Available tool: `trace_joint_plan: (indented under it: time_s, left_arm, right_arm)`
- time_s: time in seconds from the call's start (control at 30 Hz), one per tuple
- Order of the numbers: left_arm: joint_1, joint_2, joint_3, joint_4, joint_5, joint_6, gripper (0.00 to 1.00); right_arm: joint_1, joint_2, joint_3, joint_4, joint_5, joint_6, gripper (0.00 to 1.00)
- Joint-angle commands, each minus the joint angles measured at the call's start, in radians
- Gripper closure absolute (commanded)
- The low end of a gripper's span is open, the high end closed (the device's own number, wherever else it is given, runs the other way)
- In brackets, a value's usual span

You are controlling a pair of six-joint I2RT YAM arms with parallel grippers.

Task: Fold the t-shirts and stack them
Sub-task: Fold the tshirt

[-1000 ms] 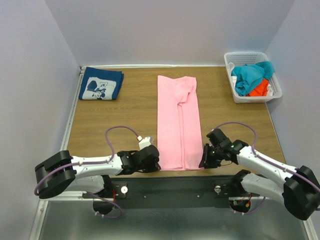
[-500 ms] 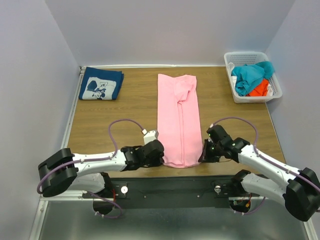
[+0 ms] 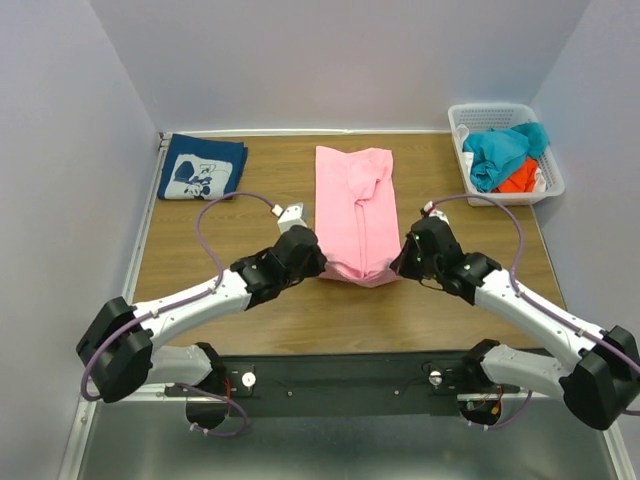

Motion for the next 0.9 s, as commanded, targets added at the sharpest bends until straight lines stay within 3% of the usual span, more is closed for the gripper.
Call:
trace_joint_plan:
  time_s: [0.0,0.33,0.87]
  left_arm:
    - [0.079,0.065,0.091,0.083,-0.018,0.128,1.0]
    - [0.16,0.229,0.272,0.104,-0.009,0.234,1.0]
    - [0.283,0.465,0.427,0.103,0.085,0.297,1.0]
  right_arm:
    - [0.005,0.075,0.105,0.091,0.183,-0.048,0.99]
    - [-0.046,0.247,0.255,0.172,0.247,-0.117,0.99]
    - [-0.14,0.494,0.379,0.26,0.157,-0.179,0.99]
